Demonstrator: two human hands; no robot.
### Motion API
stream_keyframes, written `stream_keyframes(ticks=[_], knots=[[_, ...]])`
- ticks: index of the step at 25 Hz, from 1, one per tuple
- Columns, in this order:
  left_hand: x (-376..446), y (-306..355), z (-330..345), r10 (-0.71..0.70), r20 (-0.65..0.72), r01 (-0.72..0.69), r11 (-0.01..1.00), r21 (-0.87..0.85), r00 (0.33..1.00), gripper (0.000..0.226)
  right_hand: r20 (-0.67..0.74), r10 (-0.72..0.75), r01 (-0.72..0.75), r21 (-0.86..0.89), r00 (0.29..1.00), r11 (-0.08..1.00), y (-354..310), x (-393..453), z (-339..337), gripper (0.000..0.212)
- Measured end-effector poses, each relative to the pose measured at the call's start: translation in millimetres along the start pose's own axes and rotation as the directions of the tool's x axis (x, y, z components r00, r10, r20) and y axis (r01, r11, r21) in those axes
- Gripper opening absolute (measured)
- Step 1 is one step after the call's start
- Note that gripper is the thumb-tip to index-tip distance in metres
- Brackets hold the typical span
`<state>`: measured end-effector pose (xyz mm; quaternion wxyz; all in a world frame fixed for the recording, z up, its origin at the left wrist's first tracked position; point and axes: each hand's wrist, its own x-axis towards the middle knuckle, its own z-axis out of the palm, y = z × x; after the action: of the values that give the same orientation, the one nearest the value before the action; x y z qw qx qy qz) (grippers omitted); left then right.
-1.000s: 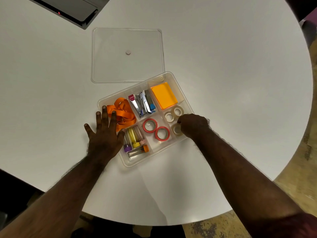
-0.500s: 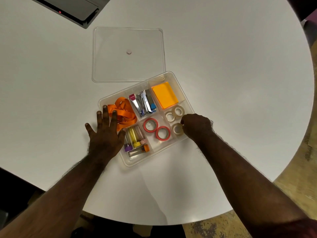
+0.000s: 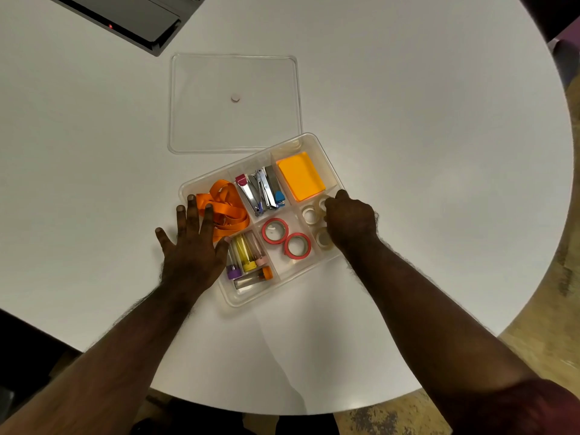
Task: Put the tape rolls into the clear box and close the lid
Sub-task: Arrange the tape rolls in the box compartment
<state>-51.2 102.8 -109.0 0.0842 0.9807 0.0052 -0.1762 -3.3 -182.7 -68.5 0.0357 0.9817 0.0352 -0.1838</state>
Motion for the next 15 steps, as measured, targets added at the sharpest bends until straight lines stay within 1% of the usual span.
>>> stream_keyframes(ticks=[4,6,8,13,15], knots=[[0.4,0.4,-0.6,-0.002,0.01,0.002,1.0,0.013,1.0,0.081,0.031,0.024,-0.023,-0.018,0.999,1.0,-3.6,1.2,0.5,0.022],[1.3,0.3,-0.8,-0.005,0.015,0.005,1.0,0.008,1.0,0.081,0.039,0.007,-0.007,-0.021,0.999,1.0,-2.9,2.6,1.0,0.022],[1.2,0.5,-0.8,-0.009,0.018,0.008,1.0,0.007,1.0,0.081,0.041,-0.005,0.005,-0.01,0.999,1.0,-2.3,3.1,0.9,0.023],[0.7,3.1,-2.0,-0.011,0.026,0.011,1.0,0.014,1.0,0.082,-0.004,-0.029,0.029,0.04,1.0,0.999,-2.1,2.4,0.7,0.029],[0.7,3.6,-2.9,-0.015,0.031,0.015,1.0,0.013,0.999,0.082,-0.001,-0.061,0.061,0.06,0.998,0.996,-3.4,3.0,3.1,0.032]])
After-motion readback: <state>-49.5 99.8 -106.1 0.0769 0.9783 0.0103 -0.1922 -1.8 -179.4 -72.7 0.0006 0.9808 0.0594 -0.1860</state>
